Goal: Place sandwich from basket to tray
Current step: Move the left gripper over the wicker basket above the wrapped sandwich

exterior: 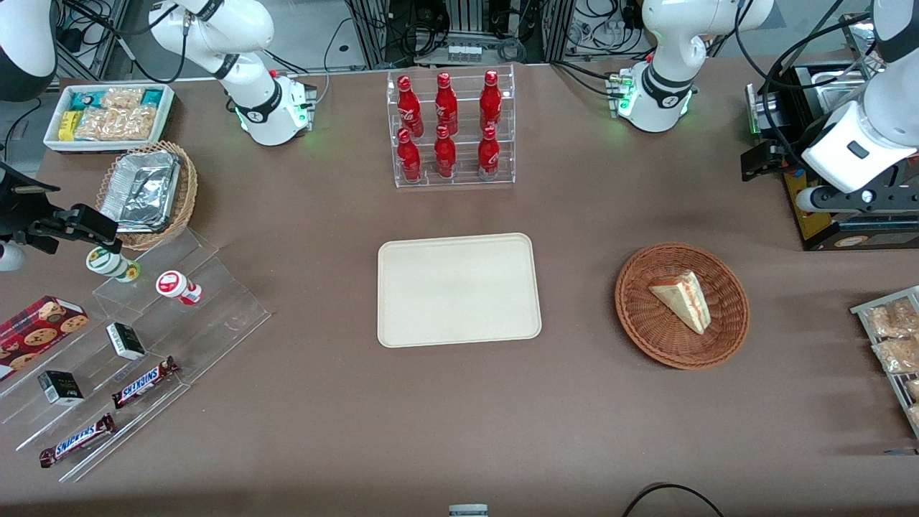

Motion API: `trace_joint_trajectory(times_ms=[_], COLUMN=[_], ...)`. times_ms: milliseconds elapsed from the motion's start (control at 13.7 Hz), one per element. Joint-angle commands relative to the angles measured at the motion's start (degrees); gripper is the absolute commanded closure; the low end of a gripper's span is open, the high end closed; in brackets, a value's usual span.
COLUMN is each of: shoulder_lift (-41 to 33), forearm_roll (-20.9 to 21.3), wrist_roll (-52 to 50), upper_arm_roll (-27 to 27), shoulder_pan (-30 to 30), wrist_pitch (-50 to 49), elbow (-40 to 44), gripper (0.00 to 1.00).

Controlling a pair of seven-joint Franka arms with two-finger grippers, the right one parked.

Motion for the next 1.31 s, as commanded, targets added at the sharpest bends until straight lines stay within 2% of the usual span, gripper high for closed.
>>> trace_joint_trajectory(times_ms=[0, 291, 583, 874, 1238], shoulder_lift=[-0.44, 0.0, -0.26, 0.0, 2.02], forearm_roll=[-0.13, -0.92, -0.92, -0.66, -0.66], wrist_roll=[0.76, 0.76, 0.76, 0.59, -0.12], upper_arm_roll=[0.75, 0.75, 0.75, 0.75, 0.84], shoulder_pan=[-0.66, -0.57, -0.57, -0.31, -0.22], wrist_pitch=[-0.18, 2.27, 10.01, 21.86, 32.23], elbow=[0.34, -1.58, -9.32, -18.19, -24.26], gripper=[0.0, 0.0, 0.0, 0.0, 0.0])
